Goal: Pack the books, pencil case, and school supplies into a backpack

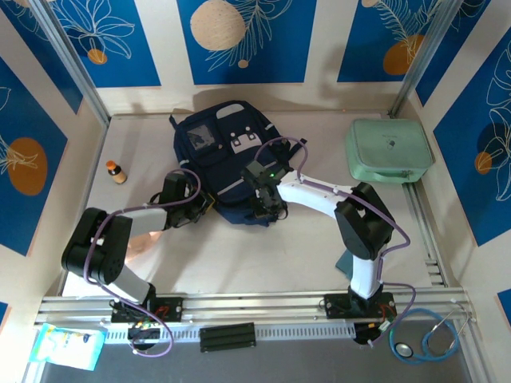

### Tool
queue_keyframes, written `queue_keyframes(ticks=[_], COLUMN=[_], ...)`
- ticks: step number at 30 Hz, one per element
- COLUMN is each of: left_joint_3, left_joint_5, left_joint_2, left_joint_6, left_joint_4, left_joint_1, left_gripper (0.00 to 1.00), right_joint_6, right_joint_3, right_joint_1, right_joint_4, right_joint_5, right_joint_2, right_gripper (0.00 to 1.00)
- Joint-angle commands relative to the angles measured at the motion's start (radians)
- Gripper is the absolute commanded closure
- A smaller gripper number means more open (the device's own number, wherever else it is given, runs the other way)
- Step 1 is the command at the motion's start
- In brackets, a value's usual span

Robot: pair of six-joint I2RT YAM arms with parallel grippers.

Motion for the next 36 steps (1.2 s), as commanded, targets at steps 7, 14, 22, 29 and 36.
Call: queue_keyframes(ticks=[7, 14, 22, 29, 36], left_joint_3=[0.033, 0.039, 0.183, 0.23, 0.214], left_joint_5=[-0.028, -0.014, -0.009, -0.101, -0.26], left_joint_2=[-0.071, -0.074, 0.019, 0.009, -0.214], left_joint_6=[0.075, 0.078, 0.234, 0.364, 0.459], left_joint_4=[-0.075, -0.079, -0.233, -0.402, -0.704], left_joint_1=[0.042, 0.042, 0.046, 0.111, 0.175], left_gripper=[1.0, 1.0, 0.98, 0.63, 0.46], right_joint_6=[-0.036, -0.018, -0.06, -0.029, 0.017], right_joint_3=[-0.101, -0.065, -0.118, -0.184, -0.031], right_joint_1=[-0.167, -0.227, -0.113, 0.028, 0.097], right_joint_4=[0.0, -0.045, -0.018, 0.145, 0.258], right_joint_5=[0.039, 0.081, -0.041, -0.39, -0.444], right_joint_2=[-0.123, -0.107, -0.173, -0.189, -0.027], right_gripper=[0.97, 0.97, 1.0, 1.0, 1.0])
